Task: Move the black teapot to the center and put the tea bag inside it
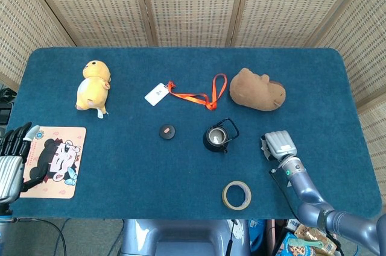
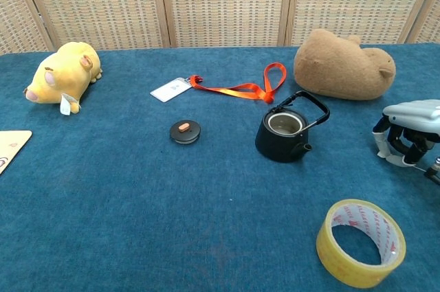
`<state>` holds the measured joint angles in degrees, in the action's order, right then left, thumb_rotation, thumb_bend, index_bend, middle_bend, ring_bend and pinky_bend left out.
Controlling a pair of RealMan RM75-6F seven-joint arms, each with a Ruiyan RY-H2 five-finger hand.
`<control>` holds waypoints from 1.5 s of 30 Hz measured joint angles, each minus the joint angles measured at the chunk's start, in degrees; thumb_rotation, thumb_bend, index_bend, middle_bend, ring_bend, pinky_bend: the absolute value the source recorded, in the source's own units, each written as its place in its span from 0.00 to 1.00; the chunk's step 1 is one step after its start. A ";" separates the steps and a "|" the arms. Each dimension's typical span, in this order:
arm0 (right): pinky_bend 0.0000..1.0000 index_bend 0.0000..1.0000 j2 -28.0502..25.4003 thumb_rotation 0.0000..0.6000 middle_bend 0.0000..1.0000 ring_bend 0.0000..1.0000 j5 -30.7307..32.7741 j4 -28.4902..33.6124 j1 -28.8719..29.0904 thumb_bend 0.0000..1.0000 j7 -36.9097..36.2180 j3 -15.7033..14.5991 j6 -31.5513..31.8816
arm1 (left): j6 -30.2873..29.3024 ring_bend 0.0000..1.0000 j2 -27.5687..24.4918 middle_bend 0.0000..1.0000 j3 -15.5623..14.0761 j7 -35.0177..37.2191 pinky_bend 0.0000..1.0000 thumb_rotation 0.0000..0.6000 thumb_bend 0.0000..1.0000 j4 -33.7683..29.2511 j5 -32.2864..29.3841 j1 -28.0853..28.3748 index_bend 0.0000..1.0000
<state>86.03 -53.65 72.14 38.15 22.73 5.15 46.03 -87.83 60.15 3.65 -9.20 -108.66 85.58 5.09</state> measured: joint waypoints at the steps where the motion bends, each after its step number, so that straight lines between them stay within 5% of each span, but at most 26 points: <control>1: 1.00 0.65 0.00 1.00 0.85 0.93 0.00 0.00 -0.02 0.64 -0.04 0.01 0.04 | -0.04 0.00 -0.01 0.00 0.03 0.05 0.00 1.00 0.42 0.00 0.01 -0.01 0.00; 19: 1.00 0.70 -2.23 1.00 0.86 0.93 -2.24 2.54 -1.38 0.67 -2.55 0.49 2.44 | 0.20 0.00 0.02 0.00 0.28 -0.16 0.00 1.00 0.42 -0.43 0.25 0.23 0.00; 45: 1.00 0.72 -14.50 1.00 0.86 0.93 -12.04 18.41 -5.48 0.68 -9.15 2.57 12.03 | 0.60 0.00 0.38 0.00 0.22 -1.60 0.00 1.00 0.42 -1.67 0.75 0.60 0.00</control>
<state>71.54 -65.69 90.55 32.67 13.58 7.71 58.06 -87.23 60.54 3.86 -10.80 -110.33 86.33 5.69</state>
